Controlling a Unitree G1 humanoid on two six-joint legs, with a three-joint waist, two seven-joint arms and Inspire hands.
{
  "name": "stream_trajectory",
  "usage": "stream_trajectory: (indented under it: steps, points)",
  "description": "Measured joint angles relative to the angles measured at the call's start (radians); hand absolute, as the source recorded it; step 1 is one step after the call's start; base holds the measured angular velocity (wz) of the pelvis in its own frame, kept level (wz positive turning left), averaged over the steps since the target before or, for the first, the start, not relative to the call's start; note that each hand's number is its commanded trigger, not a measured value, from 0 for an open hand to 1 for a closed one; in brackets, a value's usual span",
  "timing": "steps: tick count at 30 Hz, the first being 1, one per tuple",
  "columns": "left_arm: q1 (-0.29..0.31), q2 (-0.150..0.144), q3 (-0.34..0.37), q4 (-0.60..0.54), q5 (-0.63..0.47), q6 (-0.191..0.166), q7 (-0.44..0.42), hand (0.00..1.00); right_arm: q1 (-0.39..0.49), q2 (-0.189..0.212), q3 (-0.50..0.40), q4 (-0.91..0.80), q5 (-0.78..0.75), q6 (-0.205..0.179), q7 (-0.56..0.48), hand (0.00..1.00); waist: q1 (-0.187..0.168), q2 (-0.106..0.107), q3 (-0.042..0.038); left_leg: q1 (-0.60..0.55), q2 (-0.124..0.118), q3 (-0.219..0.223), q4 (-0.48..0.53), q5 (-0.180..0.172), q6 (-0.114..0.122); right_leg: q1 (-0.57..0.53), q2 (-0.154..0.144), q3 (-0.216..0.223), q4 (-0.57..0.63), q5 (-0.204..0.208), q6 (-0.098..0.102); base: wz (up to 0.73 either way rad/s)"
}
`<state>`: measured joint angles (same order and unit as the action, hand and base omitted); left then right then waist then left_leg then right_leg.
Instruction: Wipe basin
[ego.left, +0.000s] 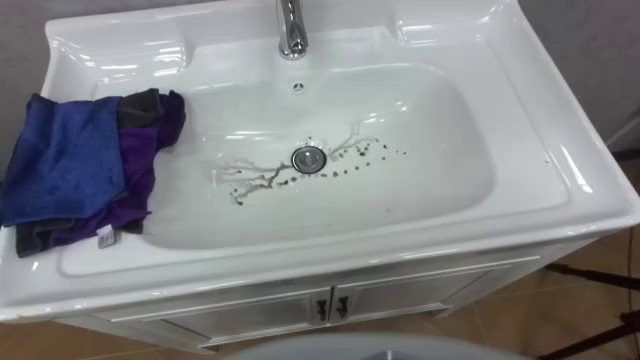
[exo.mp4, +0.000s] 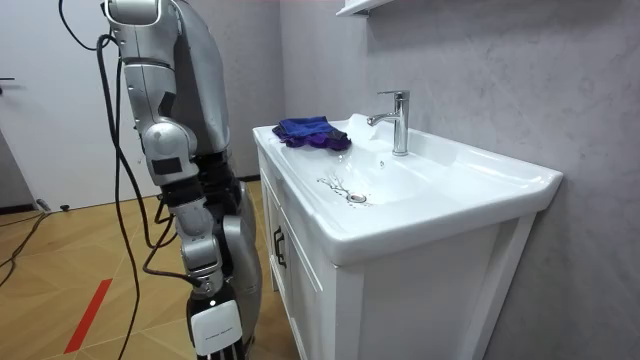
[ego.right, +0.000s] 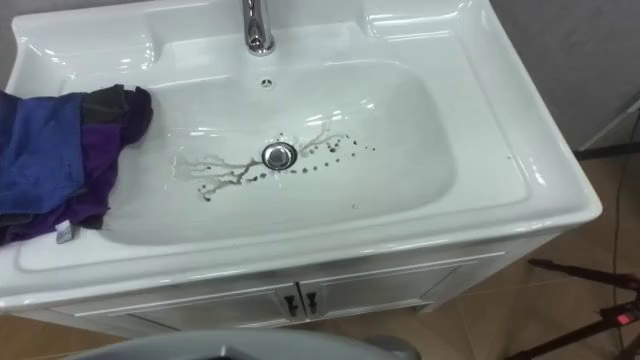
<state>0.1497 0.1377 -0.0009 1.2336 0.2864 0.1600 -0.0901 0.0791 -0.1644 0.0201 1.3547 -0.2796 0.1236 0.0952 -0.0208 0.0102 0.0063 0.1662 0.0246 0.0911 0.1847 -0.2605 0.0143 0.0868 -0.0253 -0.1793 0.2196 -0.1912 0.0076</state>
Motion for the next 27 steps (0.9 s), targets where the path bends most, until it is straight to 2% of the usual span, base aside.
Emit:
stream_trajectory:
  steps: [22, 27]
  points:
    - [0.002, 0.001, 0.000, -0.002, -0.044, 0.001, 0.052, 0.00, 0.002, 0.000, -0.003, -0.001, 0.008, 0.001, 0.004, 0.00, 0.000, -0.013, -0.0007, 0.001, 0.000, 0.002, 0.002, 0.000, 0.000, 0.001, 0.000, 0.014, -0.014, 0.000, 0.001, 0.00]
    - [0.013, 0.000, 0.020, -0.003, -0.117, 0.006, 0.087, 0.00, 0.000, 0.001, -0.003, 0.000, 0.019, 0.007, -0.014, 0.00, 0.001, -0.008, -0.0009, 0.003, 0.000, 0.002, -0.001, 0.000, 0.000, 0.006, 0.000, 0.011, -0.015, 0.000, 0.002, 0.00]
